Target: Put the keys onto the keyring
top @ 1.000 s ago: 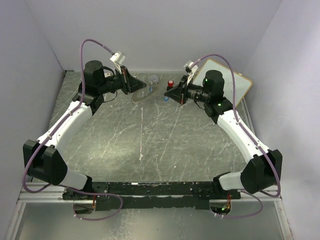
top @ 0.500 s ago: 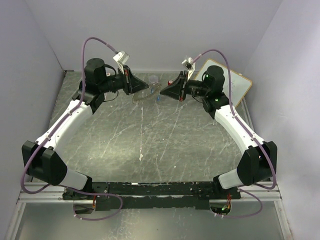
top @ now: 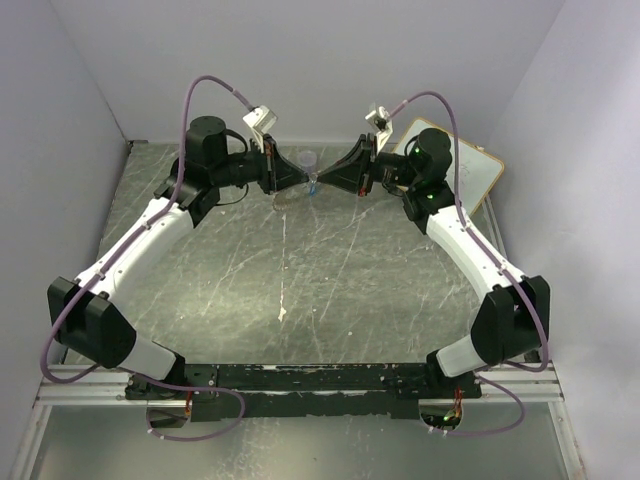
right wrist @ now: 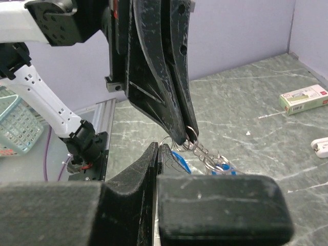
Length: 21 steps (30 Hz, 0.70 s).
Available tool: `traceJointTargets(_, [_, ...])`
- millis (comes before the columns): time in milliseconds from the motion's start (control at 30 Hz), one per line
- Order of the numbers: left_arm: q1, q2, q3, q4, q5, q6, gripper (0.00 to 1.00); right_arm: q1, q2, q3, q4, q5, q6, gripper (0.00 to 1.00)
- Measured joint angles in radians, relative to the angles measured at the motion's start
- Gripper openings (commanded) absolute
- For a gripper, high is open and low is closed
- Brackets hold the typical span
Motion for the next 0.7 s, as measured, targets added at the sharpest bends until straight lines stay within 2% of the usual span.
traceJointTargets(267, [-0.010,0.005,0.000,-0.010,-0.018,0.015,0.07,0.000,0.019,0.000,0.078,-0.007,0.085,0.00])
traceJointTargets(700, [-0.011,0.005,0.000,-0.008,-0.026,0.023,0.07,0.000,0.033,0.004,0.061,0.019,0.123,0.00])
